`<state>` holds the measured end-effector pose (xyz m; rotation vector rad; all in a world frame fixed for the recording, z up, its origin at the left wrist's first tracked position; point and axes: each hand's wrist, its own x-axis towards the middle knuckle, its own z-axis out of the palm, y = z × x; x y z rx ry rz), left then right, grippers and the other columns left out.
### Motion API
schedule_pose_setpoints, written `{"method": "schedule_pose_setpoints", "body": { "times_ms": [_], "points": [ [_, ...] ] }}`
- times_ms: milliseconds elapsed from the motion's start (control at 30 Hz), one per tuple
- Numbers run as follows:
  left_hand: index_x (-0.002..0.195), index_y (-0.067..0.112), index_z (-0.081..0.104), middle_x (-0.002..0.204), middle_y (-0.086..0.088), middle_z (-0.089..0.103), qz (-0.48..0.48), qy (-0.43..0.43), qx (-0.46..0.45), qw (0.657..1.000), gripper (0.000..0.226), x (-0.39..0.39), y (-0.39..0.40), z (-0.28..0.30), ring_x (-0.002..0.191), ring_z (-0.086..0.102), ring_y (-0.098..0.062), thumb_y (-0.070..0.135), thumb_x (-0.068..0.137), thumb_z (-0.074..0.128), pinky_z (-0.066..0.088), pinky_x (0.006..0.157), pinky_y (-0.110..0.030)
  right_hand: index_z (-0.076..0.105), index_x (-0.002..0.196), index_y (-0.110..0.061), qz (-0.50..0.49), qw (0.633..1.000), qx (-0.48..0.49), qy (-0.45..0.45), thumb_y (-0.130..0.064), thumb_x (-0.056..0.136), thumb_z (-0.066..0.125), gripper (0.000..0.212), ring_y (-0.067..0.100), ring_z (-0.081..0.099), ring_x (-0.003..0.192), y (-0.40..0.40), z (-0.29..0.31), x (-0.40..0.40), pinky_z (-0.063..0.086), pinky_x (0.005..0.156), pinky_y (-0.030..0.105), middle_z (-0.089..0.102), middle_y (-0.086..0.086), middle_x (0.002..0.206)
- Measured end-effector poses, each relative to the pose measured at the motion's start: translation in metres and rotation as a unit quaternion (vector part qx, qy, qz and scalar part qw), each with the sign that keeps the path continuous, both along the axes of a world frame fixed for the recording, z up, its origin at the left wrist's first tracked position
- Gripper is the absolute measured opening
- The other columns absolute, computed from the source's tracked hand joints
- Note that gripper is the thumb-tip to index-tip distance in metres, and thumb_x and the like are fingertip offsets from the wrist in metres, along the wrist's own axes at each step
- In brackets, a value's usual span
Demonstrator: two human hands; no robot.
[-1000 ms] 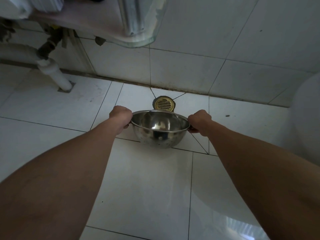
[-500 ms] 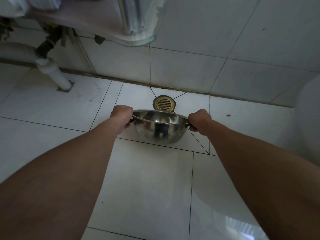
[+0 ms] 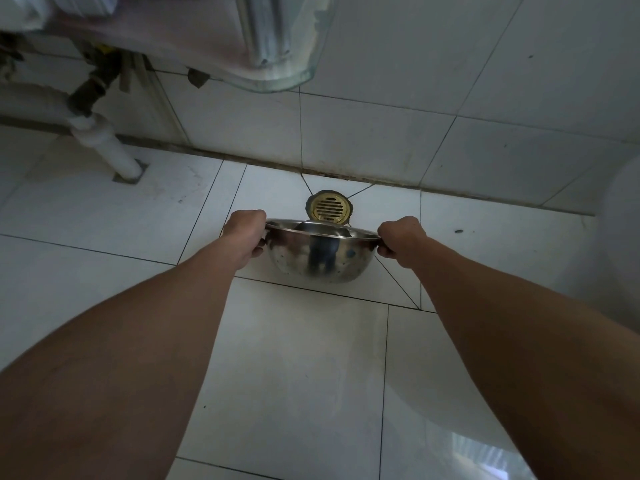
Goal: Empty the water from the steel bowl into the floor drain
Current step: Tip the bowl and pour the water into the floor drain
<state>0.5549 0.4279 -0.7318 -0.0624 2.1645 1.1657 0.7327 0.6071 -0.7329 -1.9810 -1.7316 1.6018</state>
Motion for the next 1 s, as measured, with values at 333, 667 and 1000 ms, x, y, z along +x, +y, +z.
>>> {"method": "schedule_pose_setpoints", "body": {
  "times_ms": [333, 667, 1000],
  "points": [
    [0.077, 0.016, 0.057, 0.082, -0.002, 0.06, 0.012, -0.001, 0.007, 1.0, 0.018, 0.001, 0.0, -0.002, 0.076, 0.058, -0.028, 0.023, 0.09, 0.048, 0.051, 0.07, -0.034, 0.047, 0.07, -0.004, -0.042, 0.999, -0.032, 0.005, -0.004, 0.093, 0.056, 0.025, 0.021, 0.055, 0.046, 0.001, 0.004, -0.005, 0.038, 0.029, 0.013, 0.055, 0.014, 0.067],
    [0.077, 0.016, 0.058, 0.082, -0.002, 0.06, 0.013, -0.003, 0.018, 1.0, 0.015, -0.001, 0.001, 0.001, 0.068, 0.058, -0.024, 0.026, 0.087, 0.052, 0.049, 0.062, -0.03, 0.053, 0.077, -0.002, -0.037, 0.998, -0.059, -0.013, -0.007, 0.093, 0.059, 0.017, 0.017, 0.057, 0.048, 0.006, 0.005, -0.008, 0.042, 0.033, 0.017, 0.061, 0.013, 0.071],
    [0.062, 0.007, 0.062, 0.068, -0.01, 0.06, 0.046, 0.028, 0.033, 0.998, 0.017, -0.007, -0.003, 0.01, 0.053, 0.056, -0.022, -0.006, 0.072, 0.065, 0.048, 0.041, -0.019, 0.066, 0.1, 0.005, 0.017, 0.999, -0.032, 0.013, 0.0, 0.096, 0.058, 0.01, 0.026, 0.064, 0.056, -0.005, 0.007, -0.008, 0.046, 0.031, 0.021, 0.068, 0.023, 0.094]
  ]
}}
